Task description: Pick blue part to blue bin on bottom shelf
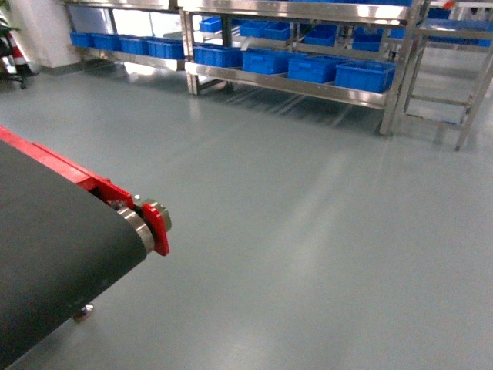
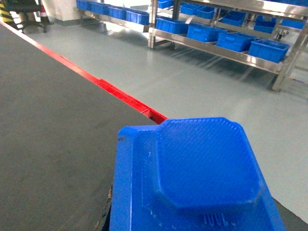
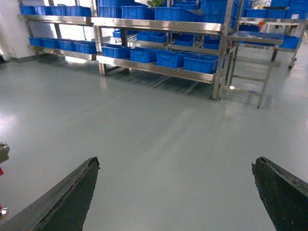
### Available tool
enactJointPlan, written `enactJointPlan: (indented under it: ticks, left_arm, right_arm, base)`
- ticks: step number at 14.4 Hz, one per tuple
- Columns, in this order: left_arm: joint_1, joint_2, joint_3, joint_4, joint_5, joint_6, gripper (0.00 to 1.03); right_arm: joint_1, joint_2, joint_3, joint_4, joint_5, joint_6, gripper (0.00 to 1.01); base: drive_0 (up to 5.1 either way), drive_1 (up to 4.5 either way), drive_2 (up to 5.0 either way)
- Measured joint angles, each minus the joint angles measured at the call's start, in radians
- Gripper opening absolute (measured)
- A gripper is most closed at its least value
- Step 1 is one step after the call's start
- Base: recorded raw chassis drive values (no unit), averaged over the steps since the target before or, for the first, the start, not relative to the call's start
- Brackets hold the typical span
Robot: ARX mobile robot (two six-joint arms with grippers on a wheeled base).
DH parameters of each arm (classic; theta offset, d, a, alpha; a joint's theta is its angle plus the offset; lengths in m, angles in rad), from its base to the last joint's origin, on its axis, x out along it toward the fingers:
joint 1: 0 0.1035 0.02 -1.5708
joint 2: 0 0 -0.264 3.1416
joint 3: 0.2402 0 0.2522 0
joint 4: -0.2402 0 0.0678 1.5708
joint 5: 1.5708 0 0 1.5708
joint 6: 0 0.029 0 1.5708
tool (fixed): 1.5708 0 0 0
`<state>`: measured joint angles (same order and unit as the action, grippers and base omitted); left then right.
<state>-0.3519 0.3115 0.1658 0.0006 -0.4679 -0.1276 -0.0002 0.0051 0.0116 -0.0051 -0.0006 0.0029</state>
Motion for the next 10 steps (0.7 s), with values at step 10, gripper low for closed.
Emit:
enactJointPlan:
  ticks: [10]
  left_arm:
    - [0.000, 0.000, 0.000, 0.000, 0.000, 0.000, 0.44]
  right_arm:
    - [0.000, 0.000, 0.000, 0.000, 0.000, 0.000, 0.98]
  base:
    - [-1.6, -1.57, -1.6]
